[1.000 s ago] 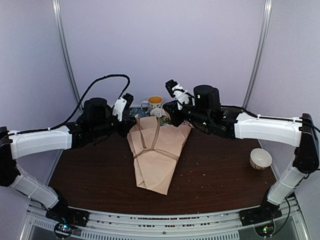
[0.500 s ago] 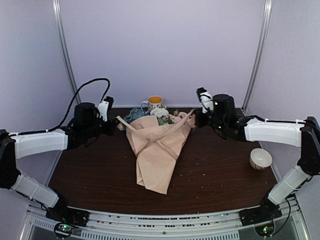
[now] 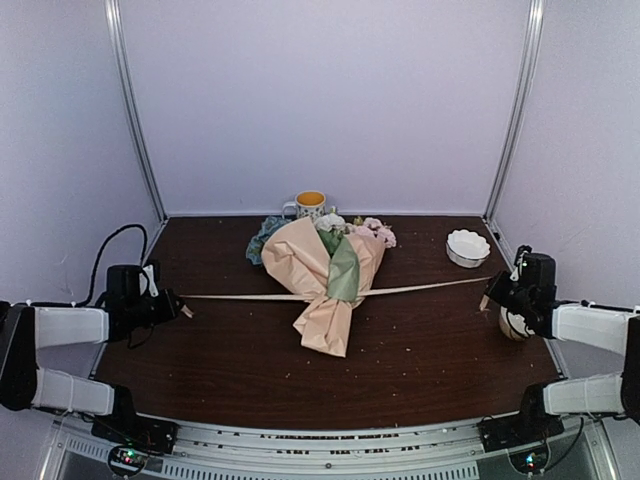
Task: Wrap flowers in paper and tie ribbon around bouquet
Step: Tie the ribbon around the folded bouquet.
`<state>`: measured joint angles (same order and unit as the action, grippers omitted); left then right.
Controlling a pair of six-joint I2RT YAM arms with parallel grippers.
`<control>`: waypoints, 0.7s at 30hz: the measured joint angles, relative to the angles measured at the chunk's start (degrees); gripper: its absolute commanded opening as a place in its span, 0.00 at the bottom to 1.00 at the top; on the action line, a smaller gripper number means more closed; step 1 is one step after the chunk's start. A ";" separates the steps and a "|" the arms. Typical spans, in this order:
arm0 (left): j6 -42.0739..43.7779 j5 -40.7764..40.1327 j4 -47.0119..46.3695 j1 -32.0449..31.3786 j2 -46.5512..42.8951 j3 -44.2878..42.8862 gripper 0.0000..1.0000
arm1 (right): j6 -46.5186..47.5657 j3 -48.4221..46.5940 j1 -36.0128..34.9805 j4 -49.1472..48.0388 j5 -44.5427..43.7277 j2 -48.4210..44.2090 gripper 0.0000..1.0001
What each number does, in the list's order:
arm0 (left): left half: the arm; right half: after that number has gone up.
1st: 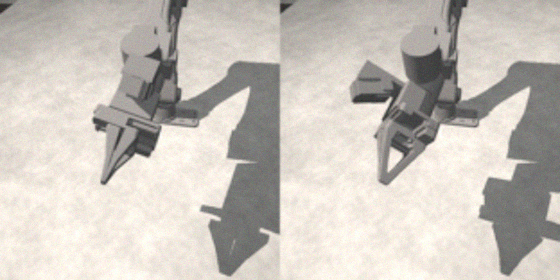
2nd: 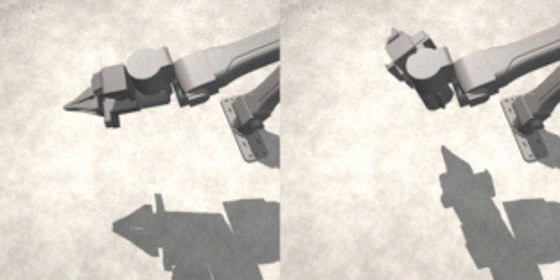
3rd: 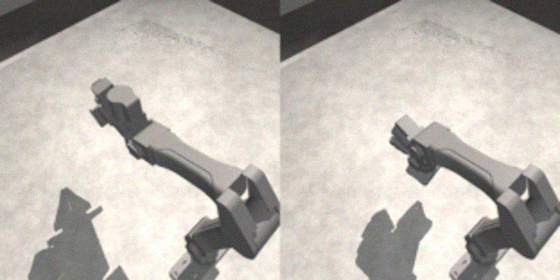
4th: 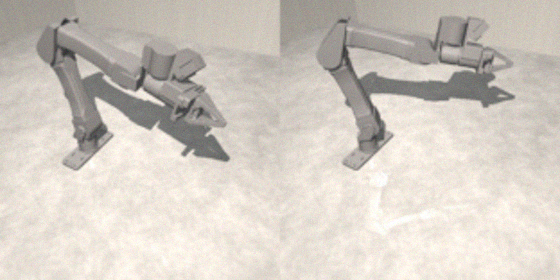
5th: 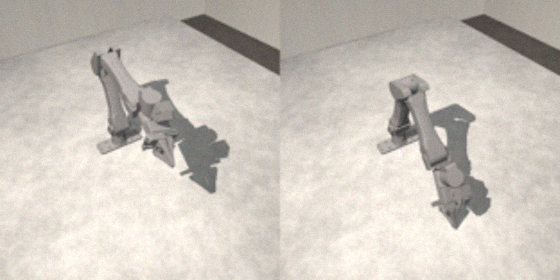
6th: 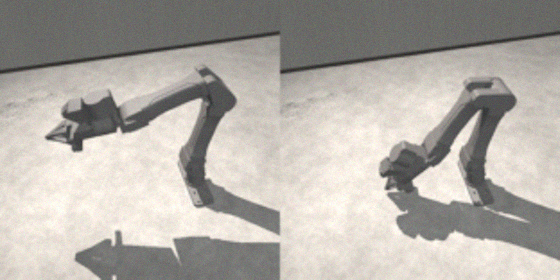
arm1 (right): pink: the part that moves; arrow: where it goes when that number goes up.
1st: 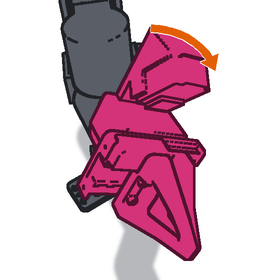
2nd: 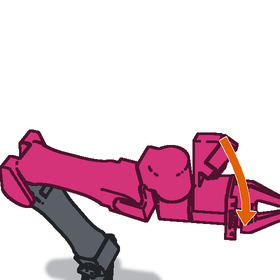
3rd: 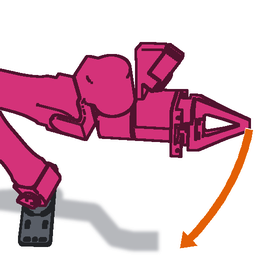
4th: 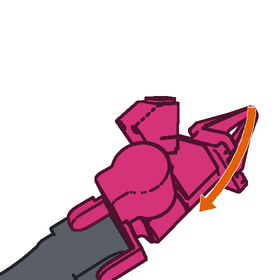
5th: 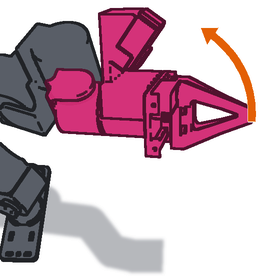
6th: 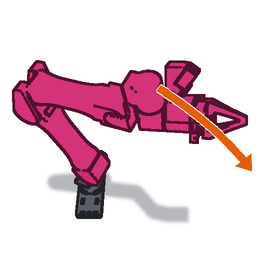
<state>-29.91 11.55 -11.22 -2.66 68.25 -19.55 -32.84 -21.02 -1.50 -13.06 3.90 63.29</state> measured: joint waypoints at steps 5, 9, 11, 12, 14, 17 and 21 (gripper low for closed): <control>-1.81 5.05 -1.36 3.30 0.61 0.50 0.00 | -3.06 0.09 2.99 -1.14 5.33 0.15 0.00; -2.71 6.62 -1.84 4.26 0.76 1.01 0.00 | -4.26 0.70 3.61 -1.81 6.64 0.39 0.00; -3.06 7.39 -2.34 4.76 0.83 1.31 0.00 | -4.87 1.25 4.00 -1.84 7.39 0.46 0.00; -3.21 7.80 -2.49 5.01 0.87 1.44 0.00 | -5.07 1.55 4.42 -1.97 8.00 0.57 0.00; -3.56 8.76 -2.64 5.57 1.01 1.75 0.00 | -5.38 2.03 5.14 -2.16 9.03 0.83 0.00; -3.91 9.35 -2.82 5.73 1.03 2.16 0.00 | -5.95 2.29 5.84 -2.40 10.12 1.27 0.00; -4.11 9.81 -3.19 5.86 1.03 2.34 0.00 | -6.08 2.32 6.40 -3.15 11.37 1.73 0.00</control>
<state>-34.02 21.37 -14.41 3.20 69.28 -17.21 -38.92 -18.70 4.91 -16.21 15.27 65.01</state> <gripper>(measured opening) 0.007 0.007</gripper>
